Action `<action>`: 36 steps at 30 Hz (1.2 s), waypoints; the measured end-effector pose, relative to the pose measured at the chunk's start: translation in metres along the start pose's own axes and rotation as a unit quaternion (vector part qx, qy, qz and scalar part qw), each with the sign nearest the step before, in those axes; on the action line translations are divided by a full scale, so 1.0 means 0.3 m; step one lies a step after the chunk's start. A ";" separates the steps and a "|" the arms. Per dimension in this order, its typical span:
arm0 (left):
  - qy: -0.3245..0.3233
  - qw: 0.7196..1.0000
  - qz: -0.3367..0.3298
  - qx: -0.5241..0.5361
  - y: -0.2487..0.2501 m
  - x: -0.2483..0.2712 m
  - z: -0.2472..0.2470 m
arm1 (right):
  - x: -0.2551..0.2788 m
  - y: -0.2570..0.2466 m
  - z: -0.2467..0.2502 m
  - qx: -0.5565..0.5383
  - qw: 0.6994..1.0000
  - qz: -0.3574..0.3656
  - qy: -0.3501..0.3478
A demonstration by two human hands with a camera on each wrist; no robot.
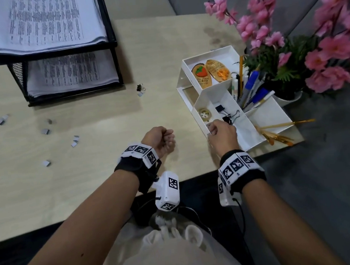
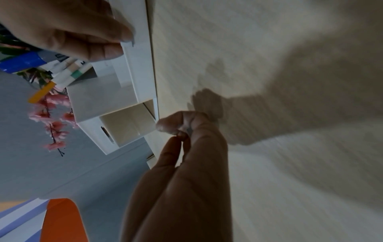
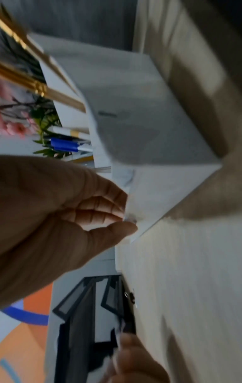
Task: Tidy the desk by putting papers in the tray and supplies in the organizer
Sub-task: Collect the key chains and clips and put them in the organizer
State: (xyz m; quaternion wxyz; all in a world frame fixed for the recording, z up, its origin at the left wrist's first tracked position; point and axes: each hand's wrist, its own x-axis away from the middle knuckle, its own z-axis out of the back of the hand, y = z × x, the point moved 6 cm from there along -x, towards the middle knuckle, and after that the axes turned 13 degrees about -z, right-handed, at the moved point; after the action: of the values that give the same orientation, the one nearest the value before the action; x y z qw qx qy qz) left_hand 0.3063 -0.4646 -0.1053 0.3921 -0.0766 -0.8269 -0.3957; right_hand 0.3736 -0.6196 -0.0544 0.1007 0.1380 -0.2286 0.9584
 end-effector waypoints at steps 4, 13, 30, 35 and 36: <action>0.009 1.000 -0.007 0.024 0.013 0.011 0.015 | -0.030 0.033 0.036 -0.105 0.994 -0.035 0.008; 0.054 0.998 -0.029 0.024 0.064 0.001 0.094 | -0.015 0.012 -0.029 -0.061 0.997 -0.014 -0.051; 0.034 0.997 -0.026 0.069 0.071 -0.005 0.091 | 0.034 -0.093 0.059 -0.058 0.994 0.048 0.082; 0.050 0.989 -0.043 0.134 0.129 0.013 0.179 | 0.057 -0.387 -0.077 -0.058 0.984 0.166 -0.036; 0.053 0.988 -0.049 0.137 0.146 0.019 0.205 | 0.048 -0.443 -0.117 -0.043 0.981 0.183 -0.056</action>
State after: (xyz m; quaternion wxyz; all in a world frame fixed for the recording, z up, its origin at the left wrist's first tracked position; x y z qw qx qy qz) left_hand 0.2853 -0.3922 -0.0986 0.4221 0.0396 -0.8543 -0.3008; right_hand 0.3864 -0.4850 -0.0253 -0.0830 0.1426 -0.2961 0.9408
